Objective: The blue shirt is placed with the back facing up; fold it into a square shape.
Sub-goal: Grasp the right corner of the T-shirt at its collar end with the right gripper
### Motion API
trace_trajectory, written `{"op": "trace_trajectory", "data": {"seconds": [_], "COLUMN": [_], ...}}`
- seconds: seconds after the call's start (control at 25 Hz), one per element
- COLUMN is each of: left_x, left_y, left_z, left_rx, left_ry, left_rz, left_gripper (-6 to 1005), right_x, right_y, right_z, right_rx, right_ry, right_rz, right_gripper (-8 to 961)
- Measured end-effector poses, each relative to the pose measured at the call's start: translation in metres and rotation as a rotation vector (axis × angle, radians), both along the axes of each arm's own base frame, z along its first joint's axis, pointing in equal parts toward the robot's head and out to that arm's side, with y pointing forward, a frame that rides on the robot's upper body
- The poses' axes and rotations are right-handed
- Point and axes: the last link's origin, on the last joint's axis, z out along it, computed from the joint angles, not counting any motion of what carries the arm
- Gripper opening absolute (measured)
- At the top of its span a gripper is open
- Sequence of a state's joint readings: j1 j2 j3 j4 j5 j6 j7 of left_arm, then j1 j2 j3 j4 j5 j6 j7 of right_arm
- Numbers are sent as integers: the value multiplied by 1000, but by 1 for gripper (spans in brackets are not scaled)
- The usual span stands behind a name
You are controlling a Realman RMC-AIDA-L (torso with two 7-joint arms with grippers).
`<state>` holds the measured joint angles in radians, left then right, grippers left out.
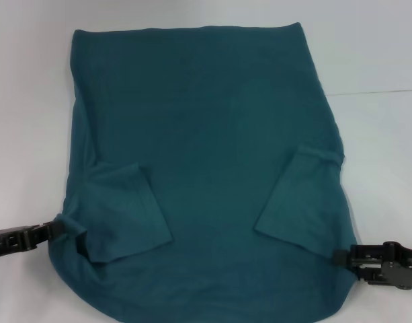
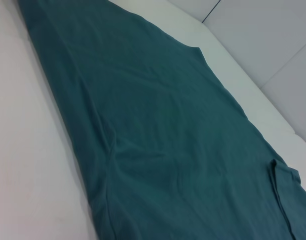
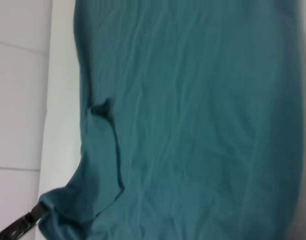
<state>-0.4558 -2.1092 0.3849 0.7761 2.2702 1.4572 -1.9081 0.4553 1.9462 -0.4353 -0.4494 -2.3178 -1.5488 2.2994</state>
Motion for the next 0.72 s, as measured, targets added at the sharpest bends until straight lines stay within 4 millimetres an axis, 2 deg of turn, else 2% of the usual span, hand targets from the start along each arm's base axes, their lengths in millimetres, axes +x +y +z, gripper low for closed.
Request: {"op": "trace_trajectory", "data": {"seconds": [0.32,0.72], "left_x": [1,2], "left_y": [1,2], "left_z": [0,0], "left_rx": [1,1], "left_ry": [-1,-1], "left_rz": [-2,-6], "left_gripper": [86,89], "right_x": [4,2], "right_y": [0,-2], "right_z": [-1,-6], "right_rx": [11,-14], "right_ry": [-17,-11], "right_rz": [-15,-15], "right_gripper": [604,193]}}
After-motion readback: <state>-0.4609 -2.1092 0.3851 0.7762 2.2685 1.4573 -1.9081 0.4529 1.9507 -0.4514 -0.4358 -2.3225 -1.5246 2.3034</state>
